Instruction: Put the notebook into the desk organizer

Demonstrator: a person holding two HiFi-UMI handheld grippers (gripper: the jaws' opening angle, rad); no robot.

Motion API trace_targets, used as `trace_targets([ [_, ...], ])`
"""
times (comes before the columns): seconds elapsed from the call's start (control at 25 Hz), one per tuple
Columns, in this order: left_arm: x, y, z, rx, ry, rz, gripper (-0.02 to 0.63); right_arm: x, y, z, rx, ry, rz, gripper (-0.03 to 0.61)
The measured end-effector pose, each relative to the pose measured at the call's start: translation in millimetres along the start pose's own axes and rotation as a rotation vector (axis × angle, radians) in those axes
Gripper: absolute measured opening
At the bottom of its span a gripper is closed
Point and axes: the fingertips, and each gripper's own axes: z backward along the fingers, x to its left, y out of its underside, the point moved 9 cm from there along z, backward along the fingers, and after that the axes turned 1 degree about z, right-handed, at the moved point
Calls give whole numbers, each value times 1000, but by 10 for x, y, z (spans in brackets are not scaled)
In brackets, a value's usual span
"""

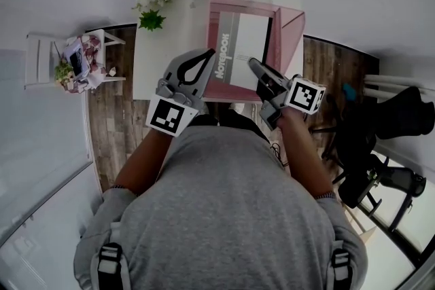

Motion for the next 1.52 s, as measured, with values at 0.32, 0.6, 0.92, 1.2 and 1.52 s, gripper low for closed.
trace_targets([
  [0.32,-25,20,-42,14,-5,-6,20,-86,64,-88,94,61,6,15],
  [0.6,-27,54,-57,29,-12,-5,20,-162,123,-196,112,102,39,15],
  [0.92,-31,58,-68,36,-12,-7,20,-221,160,-252,107,119,29,15],
  [1.2,-24,65,-66,39,-20,-4,20,-272,184,-302,114,188,73,29],
  [1.52,18,71,-42,35,-29,-4,20,-305,241,-343,125,285,170,130],
])
